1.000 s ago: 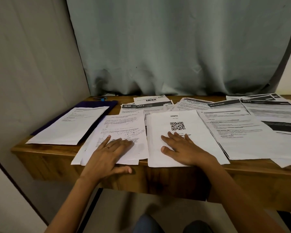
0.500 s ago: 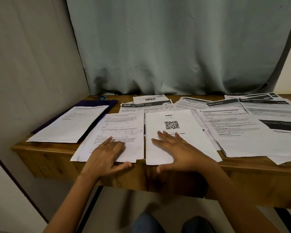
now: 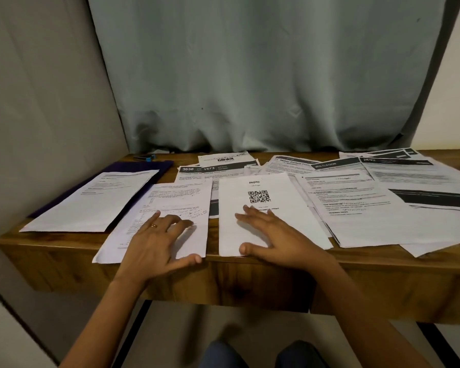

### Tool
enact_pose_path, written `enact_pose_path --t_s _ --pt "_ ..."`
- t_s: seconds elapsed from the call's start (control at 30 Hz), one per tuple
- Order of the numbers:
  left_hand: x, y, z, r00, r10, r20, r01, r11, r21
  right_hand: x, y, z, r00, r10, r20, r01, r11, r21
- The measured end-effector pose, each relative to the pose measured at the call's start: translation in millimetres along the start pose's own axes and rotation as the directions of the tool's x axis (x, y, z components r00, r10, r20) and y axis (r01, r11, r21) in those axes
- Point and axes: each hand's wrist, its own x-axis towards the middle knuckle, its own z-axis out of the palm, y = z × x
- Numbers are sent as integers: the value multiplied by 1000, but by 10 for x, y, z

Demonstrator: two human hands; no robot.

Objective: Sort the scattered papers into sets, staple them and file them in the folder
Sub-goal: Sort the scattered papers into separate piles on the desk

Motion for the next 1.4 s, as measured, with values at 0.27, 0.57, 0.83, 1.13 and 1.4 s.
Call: enact_pose_path --t_s 0.27,0.57,0.83,1.13,1.4 --pt "1006 755 -242 999 -39 -14 31 928 -372 -213 541 -654 937 137 -320 -159 986 -44" --pt "2050 1867 7 984 85 155 9 853 -521 -617 1649 -1136 770 453 -449 -508 861 -2" --pt "2429 2526 329 958 168 231 -8 824 -567 -853 2447 -1464 605 639 -475 -682 724 104" --pt "2388 2663 786 904 214 370 32 828 -559 -1100 2826 -1427 581 731 -359 -781 624 6" --pt "2417 2645 822 901 218 376 21 842 -538 -1170 2899 -1565 383 769 -513 -774 570 276"
